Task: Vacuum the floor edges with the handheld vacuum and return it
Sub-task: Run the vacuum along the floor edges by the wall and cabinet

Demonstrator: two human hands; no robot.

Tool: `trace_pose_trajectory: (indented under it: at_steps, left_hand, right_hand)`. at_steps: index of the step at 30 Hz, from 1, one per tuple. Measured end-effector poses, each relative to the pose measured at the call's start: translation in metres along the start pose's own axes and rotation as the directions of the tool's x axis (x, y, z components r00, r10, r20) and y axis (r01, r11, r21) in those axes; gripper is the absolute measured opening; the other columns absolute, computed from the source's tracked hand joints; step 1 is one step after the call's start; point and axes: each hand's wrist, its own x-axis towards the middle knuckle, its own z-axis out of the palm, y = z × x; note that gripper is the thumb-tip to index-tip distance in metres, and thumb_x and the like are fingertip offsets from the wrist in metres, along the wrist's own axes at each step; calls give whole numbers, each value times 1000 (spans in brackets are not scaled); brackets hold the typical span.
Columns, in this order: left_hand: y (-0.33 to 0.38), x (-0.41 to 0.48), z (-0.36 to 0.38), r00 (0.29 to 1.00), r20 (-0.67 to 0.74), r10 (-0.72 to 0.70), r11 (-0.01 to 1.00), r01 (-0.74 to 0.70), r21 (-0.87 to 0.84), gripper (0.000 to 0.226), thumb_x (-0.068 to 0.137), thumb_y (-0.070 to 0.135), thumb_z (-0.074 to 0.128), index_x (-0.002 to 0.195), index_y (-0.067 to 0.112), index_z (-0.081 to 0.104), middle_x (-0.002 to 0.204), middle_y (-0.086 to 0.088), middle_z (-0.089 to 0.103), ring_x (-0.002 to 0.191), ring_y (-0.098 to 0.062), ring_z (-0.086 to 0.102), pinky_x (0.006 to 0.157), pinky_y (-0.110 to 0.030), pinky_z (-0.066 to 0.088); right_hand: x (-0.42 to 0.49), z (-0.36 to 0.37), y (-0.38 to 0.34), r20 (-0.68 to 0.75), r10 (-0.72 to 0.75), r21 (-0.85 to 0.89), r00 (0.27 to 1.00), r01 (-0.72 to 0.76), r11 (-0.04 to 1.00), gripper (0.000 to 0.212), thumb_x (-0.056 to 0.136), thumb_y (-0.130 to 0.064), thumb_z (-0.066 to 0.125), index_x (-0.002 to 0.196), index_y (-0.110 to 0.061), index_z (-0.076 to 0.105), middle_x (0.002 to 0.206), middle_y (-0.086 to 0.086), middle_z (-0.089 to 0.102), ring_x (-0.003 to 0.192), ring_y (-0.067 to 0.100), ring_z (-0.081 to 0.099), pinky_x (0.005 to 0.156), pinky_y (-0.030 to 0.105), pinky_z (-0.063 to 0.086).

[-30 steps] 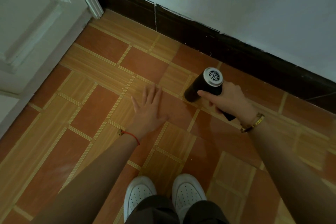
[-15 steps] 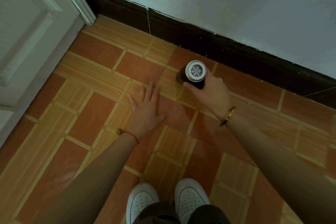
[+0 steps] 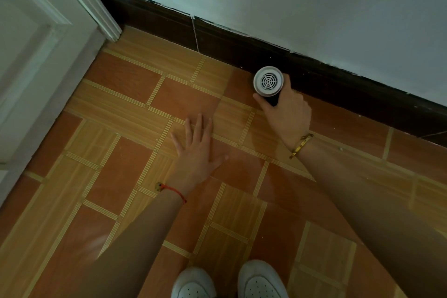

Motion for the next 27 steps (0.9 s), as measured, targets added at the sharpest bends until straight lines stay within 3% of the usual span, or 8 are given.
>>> trace_pose_trajectory:
  at_steps: [5,9,14,19,27]
  left_hand:
    - [3,-1,-2,1000,11,-12,1000,12,7,106,86,63,58,157,25,-12,165,-1,-22,149,-31,-27,113,-72,-10]
    - [3,-3,-6,1000,-4,-22,1000,22,-10,105,87,64,56,157,25,-11,165,2,-21,150,-28,-24,113,-71,-11]
    - [-10,-6,-11,995,-102,-5,997,-2,-74,69,104,44,35,159,24,0,167,6,-7,152,-21,-18,116,-68,-8]
    - [-48,6,-28,975,-218,-45,999,48,7,62,105,40,28,159,21,7,168,3,1,153,-22,-14,119,-62,-10]
    - [-60,11,-40,964,-202,-175,978,193,74,68,103,46,31,159,21,3,167,1,1,151,-28,11,120,-57,13]
  right_hand:
    - [10,14,-6,43,-106,-51,993,108,993,64,86,-55,62,138,-23,41,98,5,71,79,27,69,56,27,41]
    - [19,25,-21,86,-165,-67,983,171,983,66,87,-55,61,141,-25,36,98,4,71,78,28,70,59,32,50]
    - [29,35,-34,108,-226,-31,968,230,973,69,87,-53,63,142,-23,35,106,6,71,86,29,70,59,34,51]
    - [38,46,-43,120,-299,-11,947,303,953,69,86,-44,67,143,-21,36,110,7,70,88,30,70,62,34,50]
    - [60,77,-81,140,-408,15,902,410,912,74,83,-44,70,144,-20,35,114,9,69,95,28,70,66,26,40]
